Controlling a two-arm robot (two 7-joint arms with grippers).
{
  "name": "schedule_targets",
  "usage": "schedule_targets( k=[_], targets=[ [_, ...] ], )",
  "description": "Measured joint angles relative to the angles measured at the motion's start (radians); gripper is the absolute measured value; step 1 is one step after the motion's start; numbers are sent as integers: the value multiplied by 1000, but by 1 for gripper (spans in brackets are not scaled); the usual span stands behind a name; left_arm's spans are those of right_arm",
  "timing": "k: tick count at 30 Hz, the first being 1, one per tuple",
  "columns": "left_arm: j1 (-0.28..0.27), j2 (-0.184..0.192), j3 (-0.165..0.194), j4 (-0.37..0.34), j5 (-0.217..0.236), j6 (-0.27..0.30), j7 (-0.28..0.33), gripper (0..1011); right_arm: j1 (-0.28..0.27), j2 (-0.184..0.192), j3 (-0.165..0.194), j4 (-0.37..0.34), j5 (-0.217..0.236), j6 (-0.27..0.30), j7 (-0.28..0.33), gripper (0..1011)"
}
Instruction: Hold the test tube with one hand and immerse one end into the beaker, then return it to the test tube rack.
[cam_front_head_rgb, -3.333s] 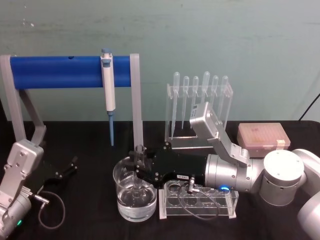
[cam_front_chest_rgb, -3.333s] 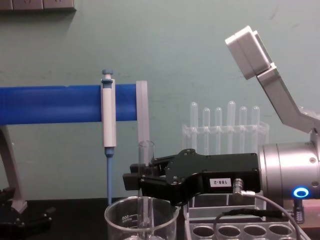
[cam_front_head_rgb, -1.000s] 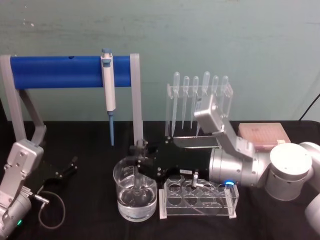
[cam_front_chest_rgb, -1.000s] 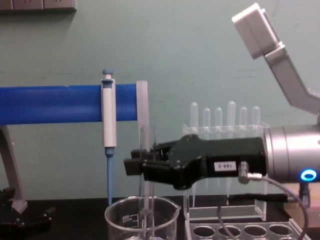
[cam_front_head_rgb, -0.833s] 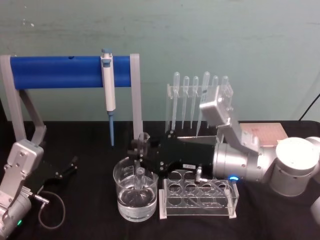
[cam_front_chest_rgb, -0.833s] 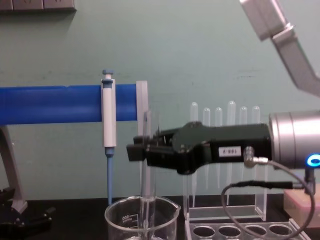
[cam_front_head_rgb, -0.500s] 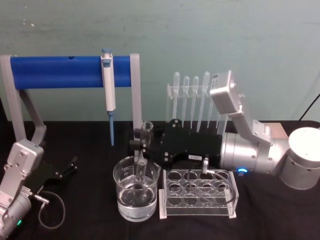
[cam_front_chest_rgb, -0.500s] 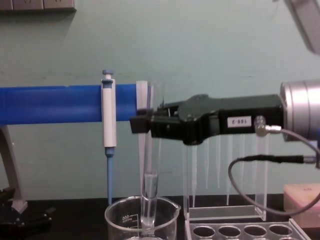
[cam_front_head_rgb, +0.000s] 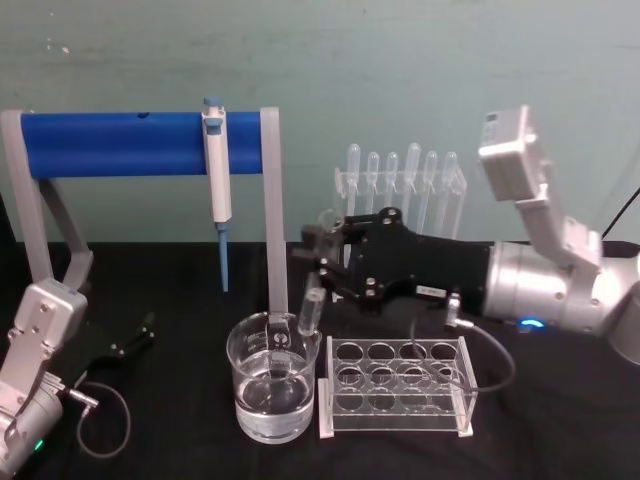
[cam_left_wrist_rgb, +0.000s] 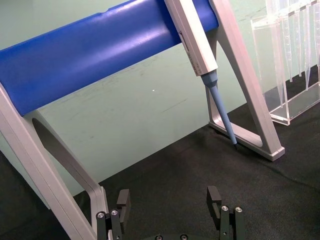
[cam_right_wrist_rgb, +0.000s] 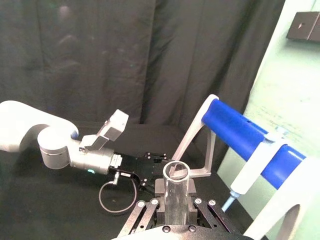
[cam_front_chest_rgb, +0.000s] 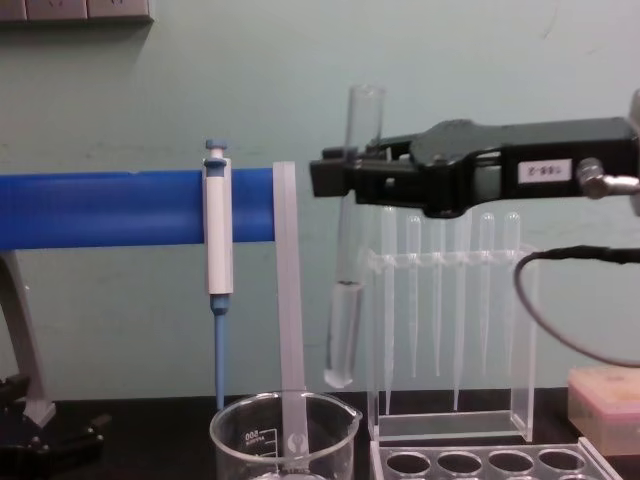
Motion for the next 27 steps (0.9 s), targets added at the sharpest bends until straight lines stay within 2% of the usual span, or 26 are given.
schedule_targets(
  k=[4,5,8,9,14,18,21,27],
  targets=[
    [0,0,0,0,0,0,0,1000,-27,38,23,-45,15,1,-14,225],
    [0,0,0,0,0,0,0,1000,-27,38,23,-45,15,1,-14,225],
    [0,0,0,0,0,0,0,1000,-63,77,45,-83,23,1,-31,225],
    [0,0,0,0,0,0,0,1000,-63,77,45,-83,23,1,-31,225],
    [0,0,0,0,0,0,0,1000,-137,136,83,-126,36,-13,-53,225],
    [0,0,0,0,0,0,0,1000,-184,167,105,-145,31,-37,-64,225],
    [0,0,0,0,0,0,0,1000,-215,183,120,-151,21,-54,-69,225],
    [0,0,0,0,0,0,0,1000,-244,185,134,-137,1,-81,-67,225]
  ],
)
